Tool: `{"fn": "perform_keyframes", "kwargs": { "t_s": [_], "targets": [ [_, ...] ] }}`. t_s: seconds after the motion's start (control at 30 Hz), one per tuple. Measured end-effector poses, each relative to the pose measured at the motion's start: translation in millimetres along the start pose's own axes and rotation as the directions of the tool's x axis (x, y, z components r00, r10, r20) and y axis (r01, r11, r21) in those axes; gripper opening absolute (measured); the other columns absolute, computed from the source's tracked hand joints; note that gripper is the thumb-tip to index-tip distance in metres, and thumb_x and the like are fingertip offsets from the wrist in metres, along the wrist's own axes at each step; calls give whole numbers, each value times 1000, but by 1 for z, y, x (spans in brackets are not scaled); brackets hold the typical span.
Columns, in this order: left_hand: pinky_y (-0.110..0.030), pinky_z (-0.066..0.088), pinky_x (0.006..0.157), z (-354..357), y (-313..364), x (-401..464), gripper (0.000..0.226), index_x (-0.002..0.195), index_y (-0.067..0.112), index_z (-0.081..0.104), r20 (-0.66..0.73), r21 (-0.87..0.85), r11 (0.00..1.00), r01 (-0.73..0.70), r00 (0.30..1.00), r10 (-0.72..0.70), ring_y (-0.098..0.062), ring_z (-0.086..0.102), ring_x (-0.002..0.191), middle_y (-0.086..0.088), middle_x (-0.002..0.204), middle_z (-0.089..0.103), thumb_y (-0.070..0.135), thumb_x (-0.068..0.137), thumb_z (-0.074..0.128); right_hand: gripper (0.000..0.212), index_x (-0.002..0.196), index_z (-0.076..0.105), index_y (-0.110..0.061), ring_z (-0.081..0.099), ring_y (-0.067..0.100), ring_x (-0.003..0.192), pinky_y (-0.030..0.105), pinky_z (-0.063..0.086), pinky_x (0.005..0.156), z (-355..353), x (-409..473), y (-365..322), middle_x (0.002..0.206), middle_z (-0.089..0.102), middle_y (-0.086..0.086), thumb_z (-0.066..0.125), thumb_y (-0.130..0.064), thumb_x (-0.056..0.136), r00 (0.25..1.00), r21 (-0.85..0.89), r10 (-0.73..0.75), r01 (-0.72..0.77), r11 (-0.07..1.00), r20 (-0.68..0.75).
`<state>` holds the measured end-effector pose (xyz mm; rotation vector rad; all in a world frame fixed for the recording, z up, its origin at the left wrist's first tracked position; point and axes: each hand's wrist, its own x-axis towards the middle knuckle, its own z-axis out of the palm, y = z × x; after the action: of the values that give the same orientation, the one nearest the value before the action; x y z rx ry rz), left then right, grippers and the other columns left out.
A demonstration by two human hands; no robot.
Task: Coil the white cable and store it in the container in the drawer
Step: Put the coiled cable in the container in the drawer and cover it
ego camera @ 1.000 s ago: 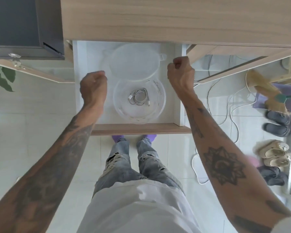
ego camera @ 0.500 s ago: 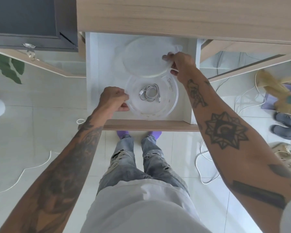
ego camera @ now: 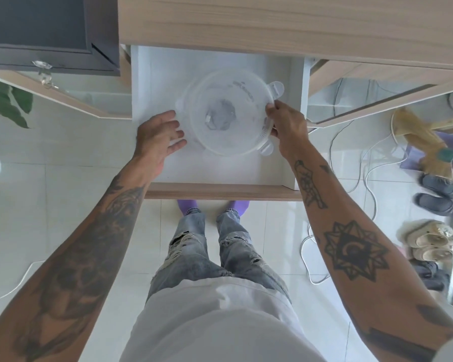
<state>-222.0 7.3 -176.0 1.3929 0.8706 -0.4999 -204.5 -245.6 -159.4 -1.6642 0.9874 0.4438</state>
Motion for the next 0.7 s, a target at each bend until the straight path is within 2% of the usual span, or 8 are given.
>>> {"fn": "perform_keyframes", "kwargs": {
  "t_s": [0.03,0.07,0.13,0.27,0.37,0.47,0.6,0.7],
  "targets": [
    [-35,62,86,1,6,3,42,130,9,64,-18,-27,999,-37,999,36,-23,71,94,-9,112,69,-1,89,62,17,88,78,-31,66,32,111,47,54,99,1,0,0,119,72,10,62,-24,91,1000,12,-8,8,1000,-3],
    [-31,62,83,3,12,6,42,130,11,64,-17,-38,998,-59,998,59,-20,70,93,-6,110,69,6,89,63,22,109,76,-27,65,30,115,45,54,101,3,1,1,126,70,8,63,-26,92,1000,18,-8,8,1000,-6],
    [-28,61,80,8,24,12,45,129,14,66,32,13,997,-82,996,82,-17,70,93,-1,109,72,19,85,68,42,132,64,-19,63,26,119,43,52,103,7,0,0,131,67,4,64,-31,92,1000,5,-17,17,1000,-13],
    [-40,58,94,17,29,20,48,128,16,65,89,271,940,-206,978,189,-16,65,106,0,121,65,32,85,75,46,135,62,-22,62,24,120,41,53,102,12,-1,-2,133,66,0,62,-37,92,999,-38,-36,35,999,-28],
    [-43,58,96,13,25,22,40,122,19,64,87,228,947,-226,974,211,-18,63,104,-2,116,58,28,85,77,44,135,62,-22,61,24,122,42,52,104,11,-2,0,135,66,0,64,-35,93,997,-23,-57,56,998,-44],
    [-35,61,88,10,17,22,54,134,9,60,84,216,954,-206,978,192,-23,66,113,-10,127,61,22,85,78,42,134,63,-22,61,21,121,36,49,106,15,-1,1,136,64,3,62,-36,95,993,-37,-106,104,994,-60],
    [-36,63,80,16,17,22,63,135,13,62,85,373,885,-278,960,266,-23,64,114,-9,119,60,34,79,84,40,133,64,-26,58,24,108,30,44,100,20,4,-1,121,62,7,53,-43,99,980,-239,-189,168,956,-69],
    [-47,63,81,19,21,17,59,122,19,70,121,479,804,-353,934,337,-24,68,99,-8,109,67,43,70,86,41,135,62,-29,60,29,115,37,47,102,22,4,0,127,62,14,48,-47,100,959,-404,-269,211,890,-93]
  ]
}}
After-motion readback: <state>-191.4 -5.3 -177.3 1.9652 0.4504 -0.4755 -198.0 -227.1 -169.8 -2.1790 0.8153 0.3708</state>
